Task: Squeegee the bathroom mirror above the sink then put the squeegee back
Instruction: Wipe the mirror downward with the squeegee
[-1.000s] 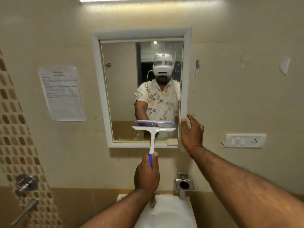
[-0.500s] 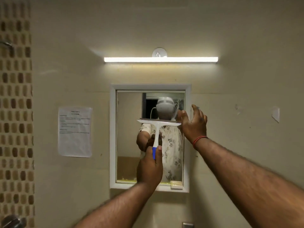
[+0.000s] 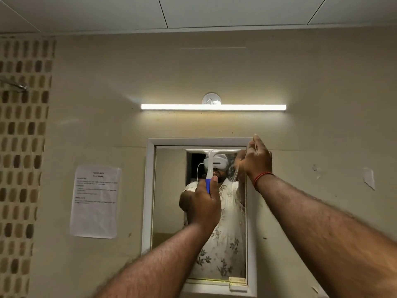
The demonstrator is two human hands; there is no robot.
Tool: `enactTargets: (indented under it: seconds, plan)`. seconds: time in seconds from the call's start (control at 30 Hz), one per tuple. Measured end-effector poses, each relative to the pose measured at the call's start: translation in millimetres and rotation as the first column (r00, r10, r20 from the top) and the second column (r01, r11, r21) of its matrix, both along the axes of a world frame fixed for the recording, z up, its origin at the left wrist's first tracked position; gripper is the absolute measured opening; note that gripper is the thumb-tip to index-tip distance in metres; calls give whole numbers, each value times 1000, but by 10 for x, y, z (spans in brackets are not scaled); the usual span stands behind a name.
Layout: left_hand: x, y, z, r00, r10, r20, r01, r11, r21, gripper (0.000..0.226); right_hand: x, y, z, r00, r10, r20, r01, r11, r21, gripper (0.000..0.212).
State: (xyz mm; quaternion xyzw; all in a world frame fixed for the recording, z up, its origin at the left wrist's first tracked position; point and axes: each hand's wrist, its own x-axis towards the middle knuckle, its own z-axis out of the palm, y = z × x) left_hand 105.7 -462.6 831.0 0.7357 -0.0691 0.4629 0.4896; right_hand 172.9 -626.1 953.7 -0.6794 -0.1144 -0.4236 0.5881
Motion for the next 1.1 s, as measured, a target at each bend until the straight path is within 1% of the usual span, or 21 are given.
enactTargets:
  seconds: [0.07,0.2,0.43,0.57,0.83,0.97,1.1]
  plan:
    - [-30,-82,25,999,-47,13,47,999,0,70,40,-11,21,999,42,19,-43,998,43,49]
    - [-20,-117,35,999,-33,40,34,999,-9,63,128,-21,-5,997,69,45,-73,995,72,41]
    - [2,-167,-10,998,-49,39,50,998,-31,55,246,-116,-37,997,-68,25,68,997,-28,38]
    - [4,-238,-57,999,26,29,-26,1000,3,49,239,-187,-14,990,-142,24,144,985,-95,39]
    - [-2,-321,18,1000,-29,7,30,999,-30,48,132,-195,-50,991,-135,-18,131,981,-141,43]
    - [32,-336,6,1000,-28,1,28,999,-29,58,152,-190,-42,990,-135,-37,127,979,-162,43]
    - [50,-347,-32,1000,-20,8,20,1000,-19,65,202,-183,-64,992,-128,-9,124,975,-185,44]
